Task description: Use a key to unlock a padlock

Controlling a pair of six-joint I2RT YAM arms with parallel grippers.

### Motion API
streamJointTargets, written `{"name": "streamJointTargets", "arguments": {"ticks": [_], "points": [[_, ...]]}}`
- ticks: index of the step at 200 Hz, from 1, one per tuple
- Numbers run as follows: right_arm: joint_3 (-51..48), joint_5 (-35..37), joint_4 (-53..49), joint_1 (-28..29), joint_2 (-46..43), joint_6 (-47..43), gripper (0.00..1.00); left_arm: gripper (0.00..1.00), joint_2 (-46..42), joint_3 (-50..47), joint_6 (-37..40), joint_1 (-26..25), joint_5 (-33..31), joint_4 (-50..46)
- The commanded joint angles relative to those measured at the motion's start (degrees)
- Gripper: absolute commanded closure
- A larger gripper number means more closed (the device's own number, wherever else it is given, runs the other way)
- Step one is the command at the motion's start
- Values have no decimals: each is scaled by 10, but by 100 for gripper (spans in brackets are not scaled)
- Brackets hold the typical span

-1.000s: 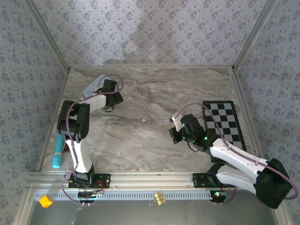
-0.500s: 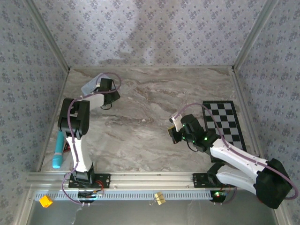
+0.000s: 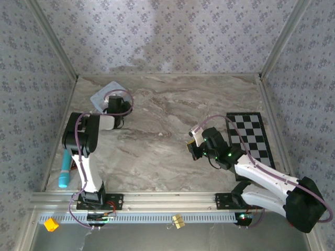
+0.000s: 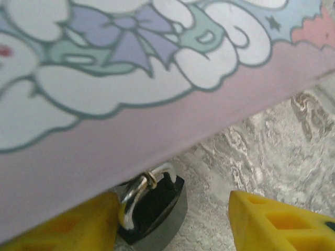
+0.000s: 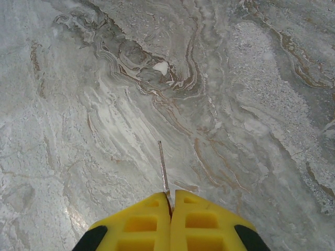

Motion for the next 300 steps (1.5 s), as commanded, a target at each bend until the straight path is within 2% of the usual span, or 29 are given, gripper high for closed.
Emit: {"name": "streamJointTargets", "arguments": {"ticks": [1,54,88,105,139,195,222,250,276,300], "points": [[-6,-9,3,-1,-8,-8,100,47,22,-2,-29,15,15,53],[-7,-13,3,-3,-11,-7,100,58,35,28,-35,19,18,13],[-7,-17,5,-6,-7,-6,100,60,29,18,-63,28,10,17],[-9,-19,8,-7,-8,-5,100,69,26,17,-67,28,9,19],[-10,-19,8,-9,-9,-5,100,78,13,7,-66,28,17,31],[-11,-21,8,-11,-10,-2,100,84,0,4,-62,28,31,27],[-18,-44,18,-21,-15,14,100,88,-16,0,-63,26,52,0],[-24,-100,39,-44,-17,57,100,91,-41,-23,-68,19,81,-25],[-26,-139,55,-57,-10,102,100,93,-64,-49,-73,10,129,-44],[-38,-144,65,-58,-5,159,100,94,-96,-77,-84,-6,167,-66]]}}
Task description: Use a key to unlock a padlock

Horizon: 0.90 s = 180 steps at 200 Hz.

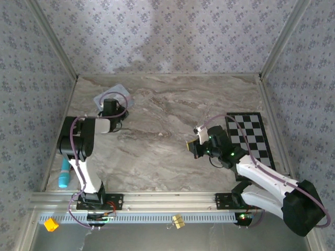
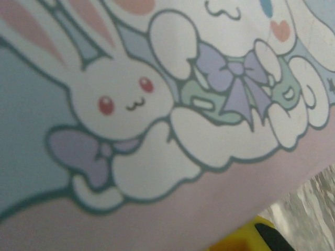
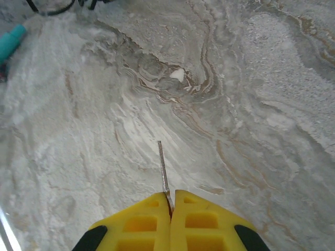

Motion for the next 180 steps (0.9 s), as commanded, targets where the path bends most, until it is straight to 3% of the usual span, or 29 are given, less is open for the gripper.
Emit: {"name": "streamJointTargets", "arguments": {"ticks": [1,58,91,180], "points": [[-18,-35,24,-2,4,77,100,94,-45,-25,-14,-19,66,-41],[-112,-1,120,16,-34,259,100,96,-98,-60,-55,-112,132,-106],[-138,10,169,34,-37,311,100,96,-105,-69,-96,-172,168,-104],[-153,-40,414,92,136,393,100,96,-110,-57,-146,-267,176,-102]]}}
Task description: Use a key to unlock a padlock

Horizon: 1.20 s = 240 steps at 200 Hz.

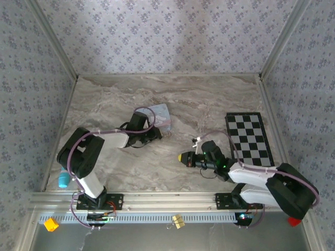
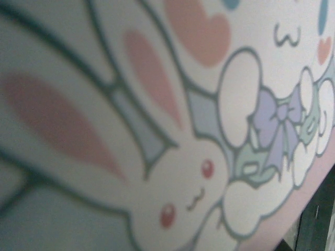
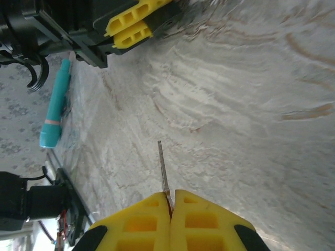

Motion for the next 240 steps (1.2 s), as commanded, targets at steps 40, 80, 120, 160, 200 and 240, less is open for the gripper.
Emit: {"name": "streamJointTargets", "arguments": {"ticks": [40,80,120,160,200,240], "points": [[2,-37,163,-11,85,77,100,96,12,-13,-111,-39,69,104],[19,-68,245,-29,166,125,100,96,9,-11,-112,-45,74,106],[15,-110,397,-64,266,186,100,96,7,-14,-110,-46,82,103],[24,-131,498,-74,353,225,100,97,6,-15,-115,-46,81,108],[21,-151,497,-92,357,203,100,97,8,-15,-114,-44,84,110],[30,-196,498,-117,374,211,100,98,8,-8,-120,-45,90,106]]}}
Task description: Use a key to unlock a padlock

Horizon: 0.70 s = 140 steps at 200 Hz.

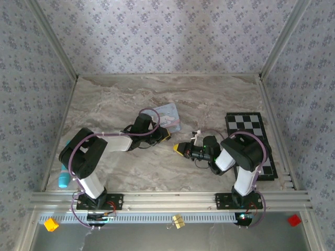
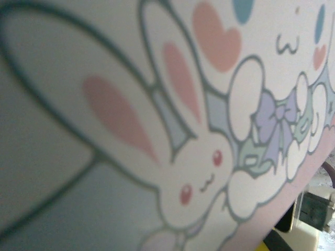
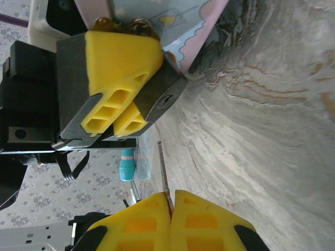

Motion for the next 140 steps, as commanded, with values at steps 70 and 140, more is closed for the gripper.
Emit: {"name": "streamJointTargets", "arguments": {"ticks": [70,140], "points": [[27,-86,20,-35,24,17,100,98,-1,12,-26,-6,50,2],[48,-93,20,-39,51,22,100,98,-1,18,-28,-12,52,-1]]}}
